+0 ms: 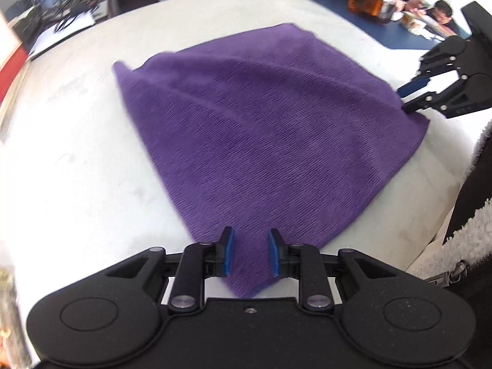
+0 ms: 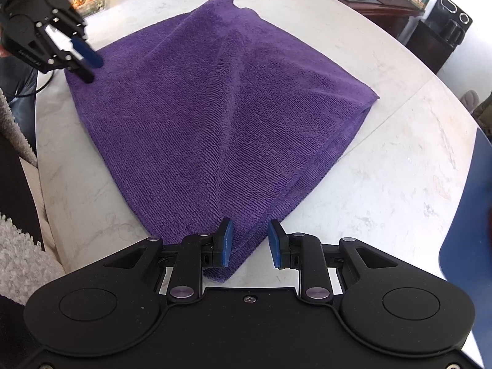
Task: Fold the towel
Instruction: 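Open the left gripper to release the towel edge, then close the right gripper on the towel edge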
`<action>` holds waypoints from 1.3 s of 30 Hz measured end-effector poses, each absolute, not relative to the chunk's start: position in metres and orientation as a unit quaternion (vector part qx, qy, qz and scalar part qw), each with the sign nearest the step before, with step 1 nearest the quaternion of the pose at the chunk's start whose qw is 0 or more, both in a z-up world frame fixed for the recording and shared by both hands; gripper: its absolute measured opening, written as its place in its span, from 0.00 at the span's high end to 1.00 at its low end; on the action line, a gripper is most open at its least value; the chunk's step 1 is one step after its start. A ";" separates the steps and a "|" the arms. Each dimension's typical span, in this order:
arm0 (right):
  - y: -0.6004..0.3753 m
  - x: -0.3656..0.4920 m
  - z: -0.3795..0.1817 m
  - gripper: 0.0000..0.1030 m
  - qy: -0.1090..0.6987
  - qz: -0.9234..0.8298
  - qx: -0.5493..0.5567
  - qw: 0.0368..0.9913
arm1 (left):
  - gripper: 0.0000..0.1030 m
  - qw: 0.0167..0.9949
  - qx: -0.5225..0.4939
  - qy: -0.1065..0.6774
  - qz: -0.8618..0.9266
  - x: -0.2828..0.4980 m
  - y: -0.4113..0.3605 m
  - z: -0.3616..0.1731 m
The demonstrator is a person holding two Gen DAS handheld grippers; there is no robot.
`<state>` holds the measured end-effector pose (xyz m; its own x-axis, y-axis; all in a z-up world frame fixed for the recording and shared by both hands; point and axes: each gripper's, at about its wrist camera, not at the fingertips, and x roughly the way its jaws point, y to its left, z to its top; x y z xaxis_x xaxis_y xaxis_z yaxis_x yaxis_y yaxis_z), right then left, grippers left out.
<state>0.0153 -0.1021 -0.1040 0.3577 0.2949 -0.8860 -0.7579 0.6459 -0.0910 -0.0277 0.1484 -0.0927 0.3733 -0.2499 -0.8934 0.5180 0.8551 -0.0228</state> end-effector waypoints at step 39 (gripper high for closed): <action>-0.110 0.144 -0.108 0.92 0.482 0.301 -0.078 0.819 | 0.74 0.824 0.141 0.510 -0.202 0.033 0.125 -0.097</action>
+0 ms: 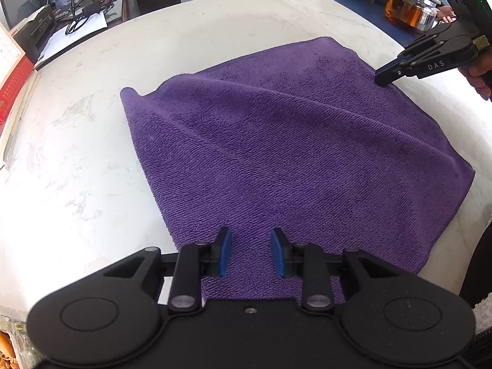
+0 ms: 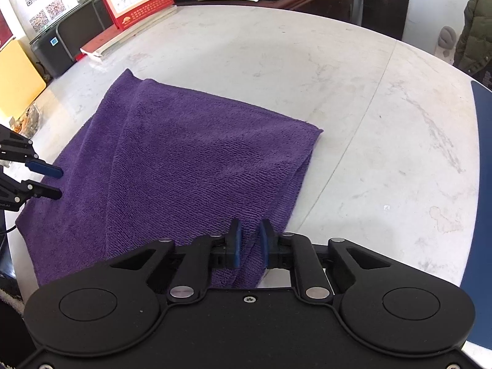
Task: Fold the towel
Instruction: 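Close the right gripper on the towel edge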
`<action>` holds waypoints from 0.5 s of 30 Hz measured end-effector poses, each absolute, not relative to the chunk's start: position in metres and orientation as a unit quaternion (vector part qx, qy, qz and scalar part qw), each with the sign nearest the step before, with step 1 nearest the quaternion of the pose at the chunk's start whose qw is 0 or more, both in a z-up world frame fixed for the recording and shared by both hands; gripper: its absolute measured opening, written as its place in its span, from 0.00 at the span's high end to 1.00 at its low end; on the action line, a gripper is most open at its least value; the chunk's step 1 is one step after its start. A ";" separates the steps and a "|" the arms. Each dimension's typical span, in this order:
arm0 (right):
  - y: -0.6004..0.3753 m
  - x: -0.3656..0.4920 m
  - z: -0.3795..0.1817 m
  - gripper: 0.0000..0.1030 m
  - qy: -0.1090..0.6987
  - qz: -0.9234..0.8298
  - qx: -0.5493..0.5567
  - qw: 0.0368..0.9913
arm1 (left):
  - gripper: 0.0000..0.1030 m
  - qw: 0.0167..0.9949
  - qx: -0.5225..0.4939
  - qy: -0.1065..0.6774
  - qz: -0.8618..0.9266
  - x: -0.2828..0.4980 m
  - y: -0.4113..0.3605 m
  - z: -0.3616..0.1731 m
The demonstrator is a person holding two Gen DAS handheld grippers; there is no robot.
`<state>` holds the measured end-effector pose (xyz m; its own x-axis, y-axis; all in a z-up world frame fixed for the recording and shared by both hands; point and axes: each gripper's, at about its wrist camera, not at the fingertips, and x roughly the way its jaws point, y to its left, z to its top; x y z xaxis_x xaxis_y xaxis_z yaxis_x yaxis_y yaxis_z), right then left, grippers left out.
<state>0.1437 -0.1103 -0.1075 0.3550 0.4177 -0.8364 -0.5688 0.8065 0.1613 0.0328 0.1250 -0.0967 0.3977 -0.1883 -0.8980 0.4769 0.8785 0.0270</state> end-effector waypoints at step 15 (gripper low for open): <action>-0.112 0.145 -0.104 0.96 0.464 0.286 -0.112 0.831 | 0.74 0.821 0.145 0.510 -0.210 0.034 0.127 -0.097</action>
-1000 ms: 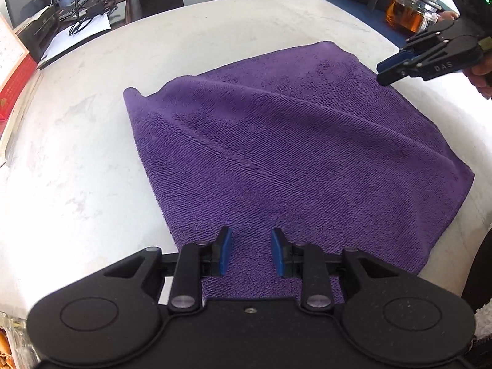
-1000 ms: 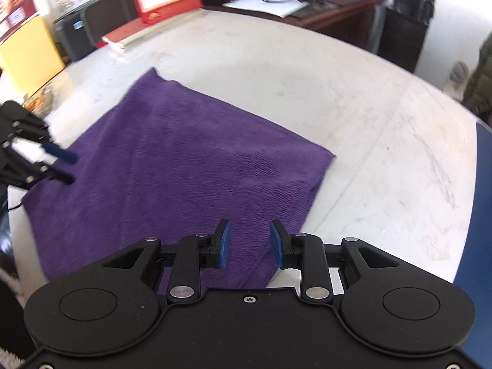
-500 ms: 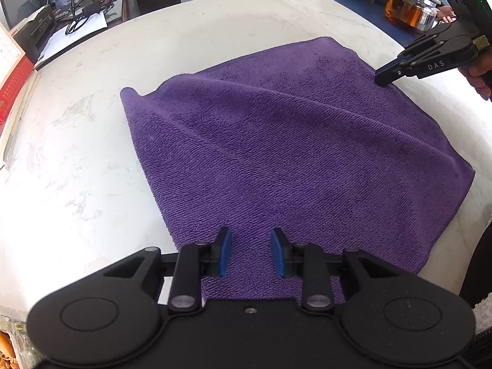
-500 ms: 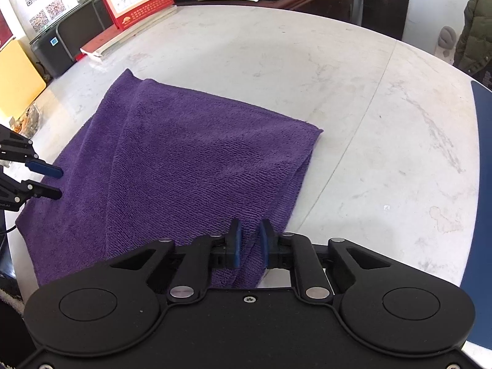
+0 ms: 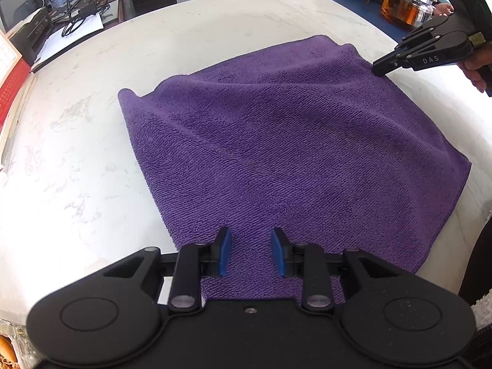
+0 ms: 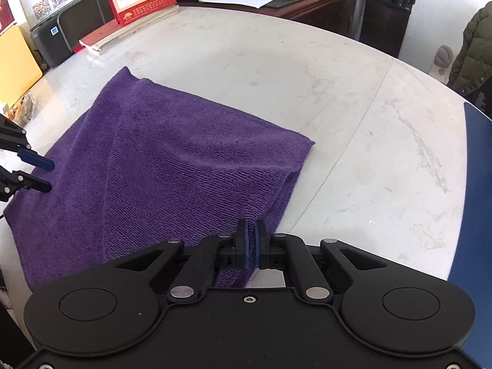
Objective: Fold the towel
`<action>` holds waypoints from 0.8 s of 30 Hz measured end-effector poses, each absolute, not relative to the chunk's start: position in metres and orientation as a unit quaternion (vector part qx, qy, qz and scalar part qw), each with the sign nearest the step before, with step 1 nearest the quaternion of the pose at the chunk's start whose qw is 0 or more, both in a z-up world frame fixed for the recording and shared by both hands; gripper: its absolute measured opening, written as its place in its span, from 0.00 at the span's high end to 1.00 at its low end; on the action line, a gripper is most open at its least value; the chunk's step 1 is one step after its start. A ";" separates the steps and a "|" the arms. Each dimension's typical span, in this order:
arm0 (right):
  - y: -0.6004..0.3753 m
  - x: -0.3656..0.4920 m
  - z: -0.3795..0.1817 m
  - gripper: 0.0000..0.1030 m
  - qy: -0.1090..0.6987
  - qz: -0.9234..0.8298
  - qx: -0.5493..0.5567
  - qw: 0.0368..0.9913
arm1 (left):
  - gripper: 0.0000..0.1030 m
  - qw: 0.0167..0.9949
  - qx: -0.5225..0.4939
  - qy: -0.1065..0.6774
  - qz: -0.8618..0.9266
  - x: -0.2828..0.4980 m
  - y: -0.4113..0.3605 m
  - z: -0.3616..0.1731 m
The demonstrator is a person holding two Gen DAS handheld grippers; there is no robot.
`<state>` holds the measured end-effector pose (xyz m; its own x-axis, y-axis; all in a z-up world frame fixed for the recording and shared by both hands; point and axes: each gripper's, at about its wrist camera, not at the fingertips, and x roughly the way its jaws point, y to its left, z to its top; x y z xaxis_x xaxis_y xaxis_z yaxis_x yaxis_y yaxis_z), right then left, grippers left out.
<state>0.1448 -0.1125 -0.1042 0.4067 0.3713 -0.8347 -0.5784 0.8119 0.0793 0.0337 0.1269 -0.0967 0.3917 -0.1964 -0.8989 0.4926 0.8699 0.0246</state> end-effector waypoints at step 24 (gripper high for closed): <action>-0.100 0.200 -0.108 0.95 0.438 0.306 -0.151 0.831 | 0.73 0.818 0.147 0.516 -0.207 0.038 0.128 -0.096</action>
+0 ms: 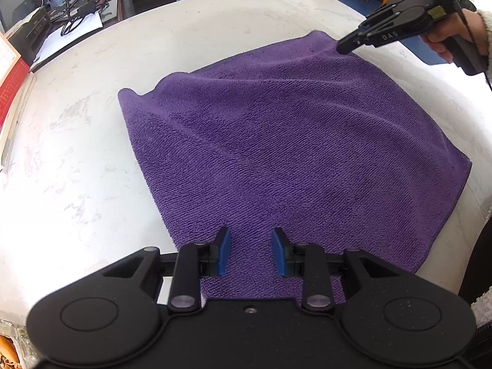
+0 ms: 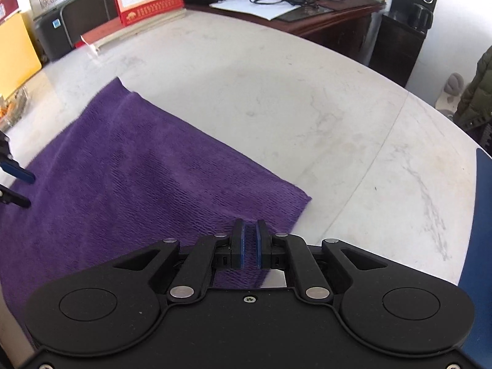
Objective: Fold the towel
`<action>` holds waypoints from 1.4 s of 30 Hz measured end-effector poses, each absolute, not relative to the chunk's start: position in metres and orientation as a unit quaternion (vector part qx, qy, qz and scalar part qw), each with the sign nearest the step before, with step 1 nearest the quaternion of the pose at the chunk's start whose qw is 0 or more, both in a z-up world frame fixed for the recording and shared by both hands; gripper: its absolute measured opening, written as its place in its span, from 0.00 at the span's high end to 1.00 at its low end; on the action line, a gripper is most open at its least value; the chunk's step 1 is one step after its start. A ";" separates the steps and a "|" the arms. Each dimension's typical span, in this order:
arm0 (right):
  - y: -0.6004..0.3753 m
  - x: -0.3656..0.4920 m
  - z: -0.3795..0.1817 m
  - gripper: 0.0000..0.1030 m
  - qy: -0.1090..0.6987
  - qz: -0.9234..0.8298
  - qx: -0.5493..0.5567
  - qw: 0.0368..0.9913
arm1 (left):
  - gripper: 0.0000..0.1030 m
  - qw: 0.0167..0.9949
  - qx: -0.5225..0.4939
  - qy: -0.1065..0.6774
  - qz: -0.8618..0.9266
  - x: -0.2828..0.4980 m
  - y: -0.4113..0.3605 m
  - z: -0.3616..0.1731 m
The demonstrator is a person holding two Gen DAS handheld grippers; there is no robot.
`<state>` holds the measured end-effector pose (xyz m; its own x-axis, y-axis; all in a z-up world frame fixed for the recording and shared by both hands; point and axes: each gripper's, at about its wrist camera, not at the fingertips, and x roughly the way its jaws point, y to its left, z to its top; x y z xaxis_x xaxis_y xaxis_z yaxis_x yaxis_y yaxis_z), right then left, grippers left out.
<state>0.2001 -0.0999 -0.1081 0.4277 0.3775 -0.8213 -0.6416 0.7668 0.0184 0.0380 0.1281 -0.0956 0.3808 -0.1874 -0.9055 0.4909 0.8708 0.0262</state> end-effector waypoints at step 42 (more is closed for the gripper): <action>0.030 0.216 -0.107 0.89 0.390 0.440 -0.173 0.790 | 0.71 0.849 0.062 0.485 -0.201 0.032 0.144 -0.098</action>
